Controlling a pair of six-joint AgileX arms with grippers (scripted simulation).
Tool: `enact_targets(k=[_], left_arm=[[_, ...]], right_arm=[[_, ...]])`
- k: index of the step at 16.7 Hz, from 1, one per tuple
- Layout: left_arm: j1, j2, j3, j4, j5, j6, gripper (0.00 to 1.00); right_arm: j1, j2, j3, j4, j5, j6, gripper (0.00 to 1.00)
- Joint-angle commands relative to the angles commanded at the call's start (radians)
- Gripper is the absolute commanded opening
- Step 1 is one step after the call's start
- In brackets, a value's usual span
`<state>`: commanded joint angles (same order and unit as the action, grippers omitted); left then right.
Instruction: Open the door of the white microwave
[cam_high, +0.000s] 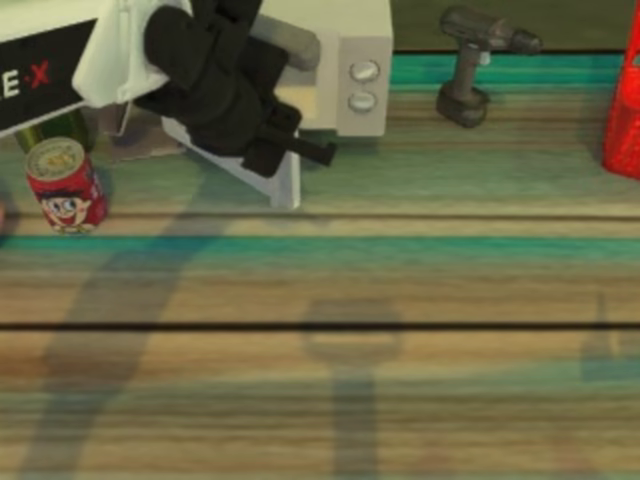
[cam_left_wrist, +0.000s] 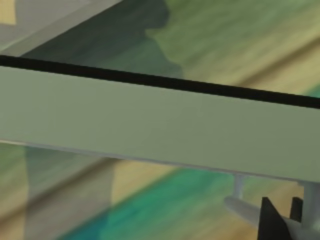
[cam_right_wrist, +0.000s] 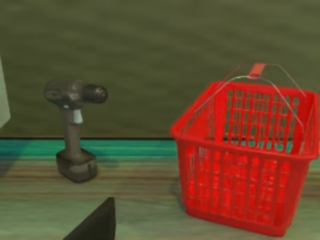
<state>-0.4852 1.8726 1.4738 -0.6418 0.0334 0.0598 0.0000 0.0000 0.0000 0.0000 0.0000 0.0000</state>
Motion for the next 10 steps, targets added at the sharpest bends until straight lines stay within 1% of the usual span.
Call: enact_targets(k=[7, 10], left_arm=[[0.000, 0.000, 0.000, 0.000, 0.000, 0.000, 0.00], [-0.001, -0.005, -0.009, 0.001, 0.014, 0.009, 0.00]], right_arm=[[0.000, 0.000, 0.000, 0.000, 0.000, 0.000, 1.00], [0.000, 0.000, 0.000, 0.000, 0.000, 0.000, 1.00]])
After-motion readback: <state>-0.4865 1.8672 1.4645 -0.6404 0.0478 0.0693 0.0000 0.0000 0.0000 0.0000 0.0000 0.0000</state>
